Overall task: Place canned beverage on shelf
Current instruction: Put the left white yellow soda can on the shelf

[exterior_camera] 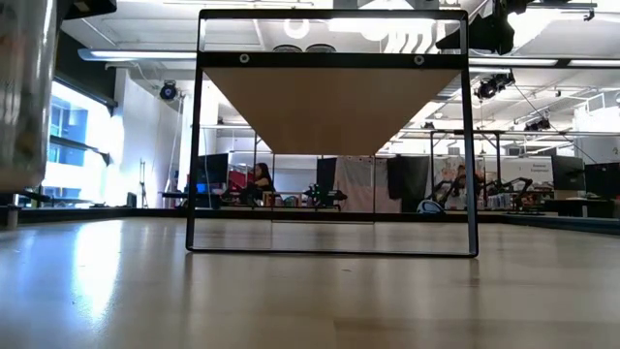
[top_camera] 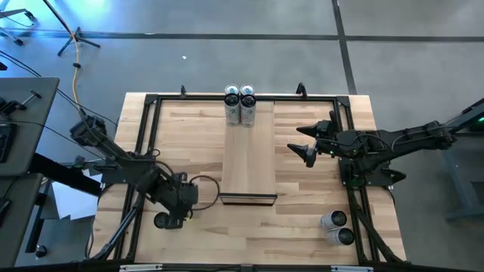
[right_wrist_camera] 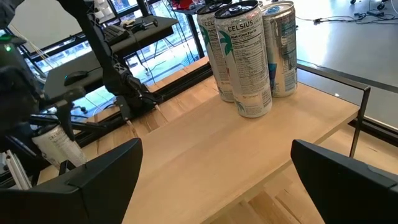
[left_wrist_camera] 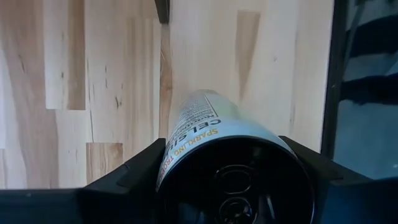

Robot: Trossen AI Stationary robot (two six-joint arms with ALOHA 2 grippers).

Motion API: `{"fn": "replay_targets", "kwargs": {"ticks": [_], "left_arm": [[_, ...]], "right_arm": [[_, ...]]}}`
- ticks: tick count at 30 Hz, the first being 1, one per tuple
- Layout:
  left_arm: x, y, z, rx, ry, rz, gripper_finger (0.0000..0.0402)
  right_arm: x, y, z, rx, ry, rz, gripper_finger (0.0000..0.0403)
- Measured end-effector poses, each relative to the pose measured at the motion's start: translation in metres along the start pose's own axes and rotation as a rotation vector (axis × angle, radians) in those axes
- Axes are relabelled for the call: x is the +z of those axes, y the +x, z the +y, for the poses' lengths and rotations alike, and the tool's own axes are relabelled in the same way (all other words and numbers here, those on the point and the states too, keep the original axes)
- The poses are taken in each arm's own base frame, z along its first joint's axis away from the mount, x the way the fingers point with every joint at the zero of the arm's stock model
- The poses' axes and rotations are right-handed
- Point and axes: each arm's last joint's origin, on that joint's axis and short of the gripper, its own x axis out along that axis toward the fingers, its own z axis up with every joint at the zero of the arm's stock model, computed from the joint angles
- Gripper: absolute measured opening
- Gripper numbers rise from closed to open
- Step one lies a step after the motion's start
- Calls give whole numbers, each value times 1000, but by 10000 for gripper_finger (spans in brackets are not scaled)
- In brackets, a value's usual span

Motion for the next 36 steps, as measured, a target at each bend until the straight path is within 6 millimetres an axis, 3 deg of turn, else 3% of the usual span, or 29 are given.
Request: {"fn": "replay_targets", "kwargs": {"ticks": [26, 30, 36], "left_arm": [[-29, -96, 38, -161, -102, -367, 230], [-25, -119, 41, -166, -105, -523, 230], [-4, -159, 44, -151, -51, -766, 230]], "right_arm": [[6, 0, 3, 30, 127, -51, 397], [14, -1, 7, 75, 222, -120, 397], [21, -3, 10, 121, 314, -183, 397]]}}
